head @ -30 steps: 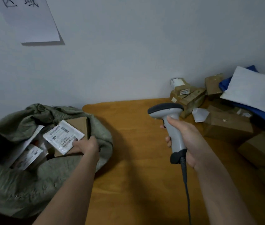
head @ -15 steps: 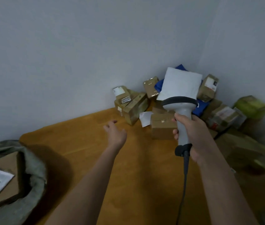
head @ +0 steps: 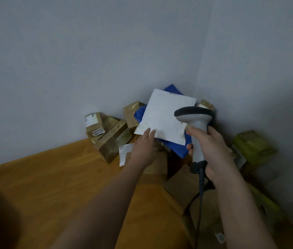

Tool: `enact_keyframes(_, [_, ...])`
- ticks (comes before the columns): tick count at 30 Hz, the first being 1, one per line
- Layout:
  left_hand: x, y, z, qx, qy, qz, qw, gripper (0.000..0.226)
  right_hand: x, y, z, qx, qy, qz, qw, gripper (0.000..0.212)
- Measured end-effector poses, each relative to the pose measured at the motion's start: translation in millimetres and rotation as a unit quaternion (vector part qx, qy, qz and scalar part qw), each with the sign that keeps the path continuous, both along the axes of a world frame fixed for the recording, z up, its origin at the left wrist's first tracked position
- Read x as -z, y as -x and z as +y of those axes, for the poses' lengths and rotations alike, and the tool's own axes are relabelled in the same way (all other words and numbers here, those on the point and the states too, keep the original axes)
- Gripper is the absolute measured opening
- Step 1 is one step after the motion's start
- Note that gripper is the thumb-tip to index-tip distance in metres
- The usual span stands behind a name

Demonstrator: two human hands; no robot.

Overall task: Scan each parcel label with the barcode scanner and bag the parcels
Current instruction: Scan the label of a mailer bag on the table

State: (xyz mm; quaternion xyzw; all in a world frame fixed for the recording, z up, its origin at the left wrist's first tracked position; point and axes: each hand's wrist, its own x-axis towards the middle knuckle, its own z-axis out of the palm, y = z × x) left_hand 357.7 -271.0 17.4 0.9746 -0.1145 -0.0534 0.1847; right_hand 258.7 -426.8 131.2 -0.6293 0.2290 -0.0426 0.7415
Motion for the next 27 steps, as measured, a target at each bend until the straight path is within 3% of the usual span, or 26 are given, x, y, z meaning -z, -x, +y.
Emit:
enact_keyframes(9, [12,-78,-20,0.092,-0.213,-0.02,0.972,0.095,42,-48,-9,0.002,-0.037,0.048,0.998,0.037])
enact_keyframes(15, [30,-104,-17,0.137,-0.223,-0.038,0.964,0.089,59,-61,-15,0.025,-0.034,0.067,0.997,0.042])
enact_keyframes(21, [7,-91,3,0.108,-0.123,-0.005,0.987,0.078,55,-56,-5,0.048,-0.07,0.049,0.995,0.038])
enact_keyframes(24, [-6,-71,27,0.052,-0.003,-0.034,0.998,0.066,45,-45,0,0.058,-0.094,0.025,0.994,0.038])
enact_keyframes(27, [-18,-48,52,-0.002,0.152,-0.125,0.98,0.052,34,-31,5,0.075,-0.118,0.003,0.99,0.04])
